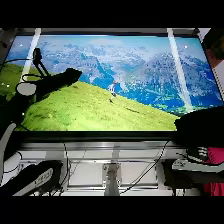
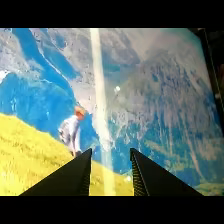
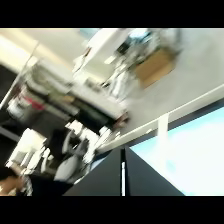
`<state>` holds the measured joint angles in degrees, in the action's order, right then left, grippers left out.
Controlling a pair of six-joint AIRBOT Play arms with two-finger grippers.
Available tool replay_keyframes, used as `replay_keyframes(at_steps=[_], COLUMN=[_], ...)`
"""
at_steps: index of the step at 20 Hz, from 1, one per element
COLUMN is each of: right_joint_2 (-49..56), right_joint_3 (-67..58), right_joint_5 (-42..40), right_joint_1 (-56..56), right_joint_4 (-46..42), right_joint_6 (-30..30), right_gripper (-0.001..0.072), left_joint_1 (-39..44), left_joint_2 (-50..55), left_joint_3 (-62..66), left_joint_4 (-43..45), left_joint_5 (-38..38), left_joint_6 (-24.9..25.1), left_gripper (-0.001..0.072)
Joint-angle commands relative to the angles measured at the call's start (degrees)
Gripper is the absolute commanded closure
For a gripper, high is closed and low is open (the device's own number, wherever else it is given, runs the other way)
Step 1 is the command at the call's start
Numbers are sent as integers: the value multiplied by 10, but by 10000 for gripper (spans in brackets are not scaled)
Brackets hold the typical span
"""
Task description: Fold the clothes and pants, and hang the long-sleeved shirts on hangers.
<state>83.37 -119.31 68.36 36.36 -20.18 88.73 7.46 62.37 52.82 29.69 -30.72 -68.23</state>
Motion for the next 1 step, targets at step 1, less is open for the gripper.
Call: replay_keyframes(at_steps=[1], right_joint_2=[0], right_joint_3=[-4], right_joint_5=[-5], right_joint_1=[-60], right_joint_4=[9], right_joint_6=[-1], right_gripper=[702], left_joint_1=[-1], left_joint_2=[0], left_joint_3=[0], left_joint_4=[0], left_joint_5=[0], left_joint_6=[0], left_gripper=[414])
